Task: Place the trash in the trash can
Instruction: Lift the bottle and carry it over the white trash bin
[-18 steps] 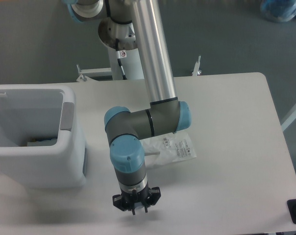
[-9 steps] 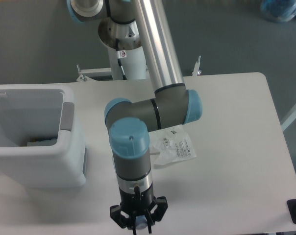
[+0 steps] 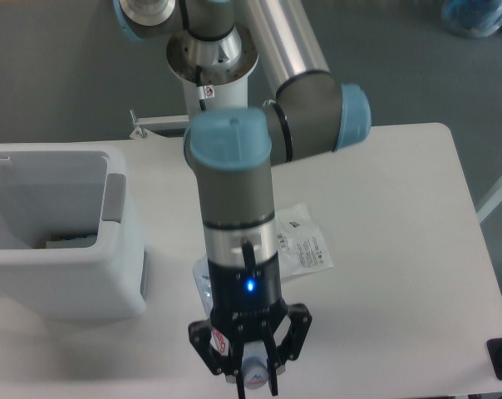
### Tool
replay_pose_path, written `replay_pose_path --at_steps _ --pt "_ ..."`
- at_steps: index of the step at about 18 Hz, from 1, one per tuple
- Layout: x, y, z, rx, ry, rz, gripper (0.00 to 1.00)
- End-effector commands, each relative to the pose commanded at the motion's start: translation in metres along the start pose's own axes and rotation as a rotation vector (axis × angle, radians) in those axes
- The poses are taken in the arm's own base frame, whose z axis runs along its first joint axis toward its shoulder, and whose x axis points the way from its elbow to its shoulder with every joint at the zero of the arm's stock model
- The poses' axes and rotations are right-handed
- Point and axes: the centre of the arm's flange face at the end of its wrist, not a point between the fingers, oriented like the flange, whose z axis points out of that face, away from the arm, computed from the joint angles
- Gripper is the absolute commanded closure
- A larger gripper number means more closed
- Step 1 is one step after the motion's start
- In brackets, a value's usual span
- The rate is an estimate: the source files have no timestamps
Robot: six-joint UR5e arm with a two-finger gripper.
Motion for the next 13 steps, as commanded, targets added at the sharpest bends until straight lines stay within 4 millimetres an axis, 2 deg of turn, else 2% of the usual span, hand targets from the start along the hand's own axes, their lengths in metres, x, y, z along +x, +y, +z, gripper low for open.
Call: replay_pose_path --at_steps 3,5,7,10,13 --pt "0.004 -0.02 -0.026 0.054 0.036 0.003 0.75" --pt "0.014 -0.03 -0.048 0.097 0.078 0.023 0.82" --pt "0.027 -0.034 -0.063 0.128 0.137 0.038 0.82" --pt "0.049 -0.042 -0.1 0.171 0.203 0.062 0.82" --pt "0.069 -0.039 -0.125 0.184 0.257 0.081 0.81"
